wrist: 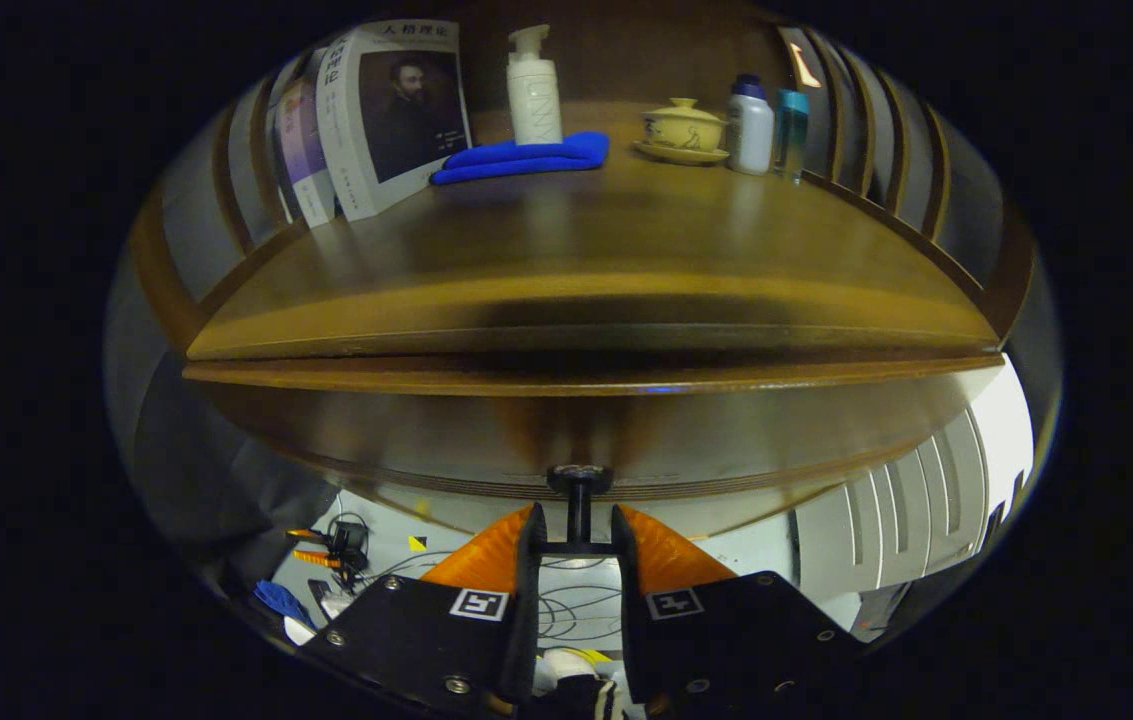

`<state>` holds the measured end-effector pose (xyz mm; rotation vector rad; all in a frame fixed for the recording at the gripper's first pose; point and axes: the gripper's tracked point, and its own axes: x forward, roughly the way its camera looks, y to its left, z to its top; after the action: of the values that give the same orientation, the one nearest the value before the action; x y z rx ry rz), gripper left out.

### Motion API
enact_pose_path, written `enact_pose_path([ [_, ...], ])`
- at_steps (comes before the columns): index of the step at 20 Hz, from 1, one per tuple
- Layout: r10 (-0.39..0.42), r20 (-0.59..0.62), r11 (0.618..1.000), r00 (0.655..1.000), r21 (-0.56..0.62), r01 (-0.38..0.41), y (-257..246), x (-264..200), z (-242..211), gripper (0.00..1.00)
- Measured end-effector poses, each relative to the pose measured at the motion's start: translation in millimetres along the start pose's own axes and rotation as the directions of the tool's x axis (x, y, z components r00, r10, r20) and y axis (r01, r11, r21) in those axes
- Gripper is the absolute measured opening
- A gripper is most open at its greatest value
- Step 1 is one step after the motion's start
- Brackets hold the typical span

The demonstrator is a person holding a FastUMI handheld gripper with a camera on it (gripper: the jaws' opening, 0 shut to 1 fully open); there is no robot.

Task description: Pull open the drawer, take out the items inside it, and place them on the countertop above the cabinet.

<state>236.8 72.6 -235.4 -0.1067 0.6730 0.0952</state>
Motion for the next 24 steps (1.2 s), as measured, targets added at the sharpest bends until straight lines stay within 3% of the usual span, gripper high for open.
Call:
enact_pose_path([
  [14, 0.003, 0.06, 1.0, 0.998, 0.023, -0.005, 3.3, -52.2, -57.1, 0.35],
  [24, 0.014, 0.023, 1.0, 1.0, 0.02, -0.015, 5.5, -96.0, -110.9, 0.35],
])
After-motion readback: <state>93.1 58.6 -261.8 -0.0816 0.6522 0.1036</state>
